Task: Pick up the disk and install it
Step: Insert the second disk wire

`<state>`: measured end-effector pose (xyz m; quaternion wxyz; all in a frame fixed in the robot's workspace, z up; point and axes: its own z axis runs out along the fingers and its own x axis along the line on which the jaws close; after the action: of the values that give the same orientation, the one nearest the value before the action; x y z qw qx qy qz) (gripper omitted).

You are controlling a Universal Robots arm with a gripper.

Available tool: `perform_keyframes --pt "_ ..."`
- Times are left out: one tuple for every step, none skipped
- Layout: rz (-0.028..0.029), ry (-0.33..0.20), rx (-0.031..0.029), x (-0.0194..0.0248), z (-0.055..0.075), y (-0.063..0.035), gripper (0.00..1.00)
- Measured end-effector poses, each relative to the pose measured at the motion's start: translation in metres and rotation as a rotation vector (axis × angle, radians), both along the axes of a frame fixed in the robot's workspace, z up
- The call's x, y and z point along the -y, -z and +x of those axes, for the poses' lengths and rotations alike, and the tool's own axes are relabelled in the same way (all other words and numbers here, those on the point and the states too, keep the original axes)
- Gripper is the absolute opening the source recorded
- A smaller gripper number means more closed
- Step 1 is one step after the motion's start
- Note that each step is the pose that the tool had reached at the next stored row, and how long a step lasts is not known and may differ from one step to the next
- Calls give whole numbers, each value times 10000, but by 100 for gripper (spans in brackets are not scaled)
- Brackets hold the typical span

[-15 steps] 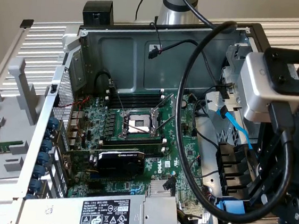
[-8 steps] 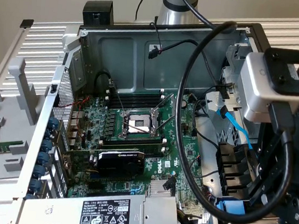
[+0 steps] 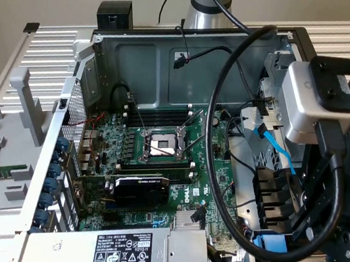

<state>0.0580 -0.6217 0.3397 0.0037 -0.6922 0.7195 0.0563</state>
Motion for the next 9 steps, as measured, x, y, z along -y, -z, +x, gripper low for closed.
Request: perform_keyframes --pt "-1 0 0 0 0 -1 16" --pt "-3 0 0 0 0 -2 16" --pt "-4 0 0 0 0 -3 16" --pt "-4 1 0 0 0 -3 16" --pt "-5 1 -1 1 0 -4 16" --pt "-7 1 -1 1 0 -4 16" --pt "-7 1 -1 2 0 -5 16" --pt "-6 2 -1 3 0 -4 16" --pt "-6 2 -1 3 0 -4 16"
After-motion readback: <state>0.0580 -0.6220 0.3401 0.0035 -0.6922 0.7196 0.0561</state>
